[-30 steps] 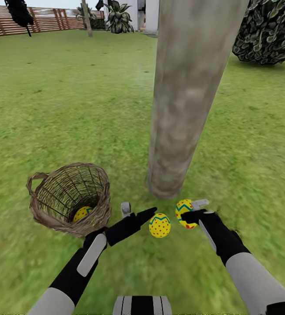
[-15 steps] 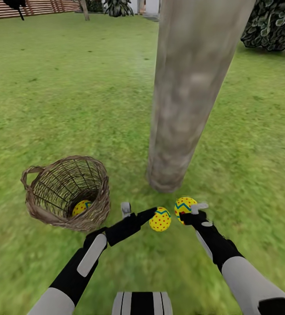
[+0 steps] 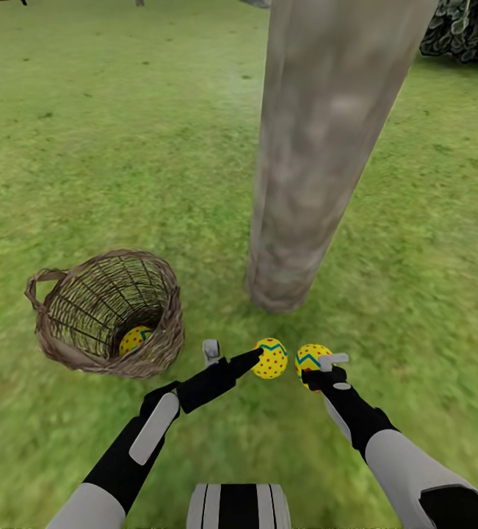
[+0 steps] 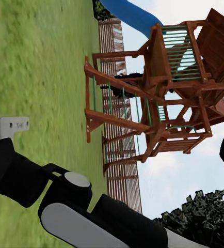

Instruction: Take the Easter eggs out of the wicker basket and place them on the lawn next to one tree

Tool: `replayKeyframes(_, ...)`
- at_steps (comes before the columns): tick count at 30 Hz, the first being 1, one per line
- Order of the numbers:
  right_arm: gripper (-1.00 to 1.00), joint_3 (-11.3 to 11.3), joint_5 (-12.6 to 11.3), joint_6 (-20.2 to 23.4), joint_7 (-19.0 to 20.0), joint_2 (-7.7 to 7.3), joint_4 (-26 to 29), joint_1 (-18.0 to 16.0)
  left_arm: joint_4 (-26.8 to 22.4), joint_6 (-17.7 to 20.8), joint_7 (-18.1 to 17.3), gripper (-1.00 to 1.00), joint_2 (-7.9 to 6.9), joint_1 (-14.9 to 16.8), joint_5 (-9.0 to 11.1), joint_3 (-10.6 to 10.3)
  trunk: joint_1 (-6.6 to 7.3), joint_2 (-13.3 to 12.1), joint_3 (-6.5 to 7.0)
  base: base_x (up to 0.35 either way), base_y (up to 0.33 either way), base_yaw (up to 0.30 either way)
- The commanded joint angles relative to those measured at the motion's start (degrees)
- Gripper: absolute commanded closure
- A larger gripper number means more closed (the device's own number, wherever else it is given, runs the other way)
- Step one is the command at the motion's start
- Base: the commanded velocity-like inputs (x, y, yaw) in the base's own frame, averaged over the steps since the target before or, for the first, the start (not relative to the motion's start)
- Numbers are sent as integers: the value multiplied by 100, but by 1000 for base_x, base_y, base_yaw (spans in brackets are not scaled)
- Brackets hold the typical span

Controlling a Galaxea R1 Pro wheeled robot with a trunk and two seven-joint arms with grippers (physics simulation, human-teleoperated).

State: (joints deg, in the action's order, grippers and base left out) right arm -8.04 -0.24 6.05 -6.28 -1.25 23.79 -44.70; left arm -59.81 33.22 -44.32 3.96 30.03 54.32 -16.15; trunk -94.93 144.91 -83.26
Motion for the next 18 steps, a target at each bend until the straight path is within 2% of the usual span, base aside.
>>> replayKeyframes(1,100,-48,-3,45,-40,-5,12,-2,1,39,3,-100,0,2,44,0,1,1,-3,0,0,0)
replayKeyframes(5,100,-48,2,45,-40,-6,16,-3,3,36,1,-100,0,2,48,5,1,1,-3,34,0,0)
replayKeyframes(10,100,-41,28,29,-37,-6,81,-3,4,35,3,-100,0,2,53,11,1,1,-3,230,0,0)
replayKeyframes(16,100,-48,33,-3,-31,-6,102,-3,126,33,-13,-100,0,3,50,11,1,1,-3,7,0,0)
replayKeyframes(18,100,-48,33,-4,-31,-6,107,-3,127,28,-7,-100,0,3,45,7,-4,4,-48,0,0,0)
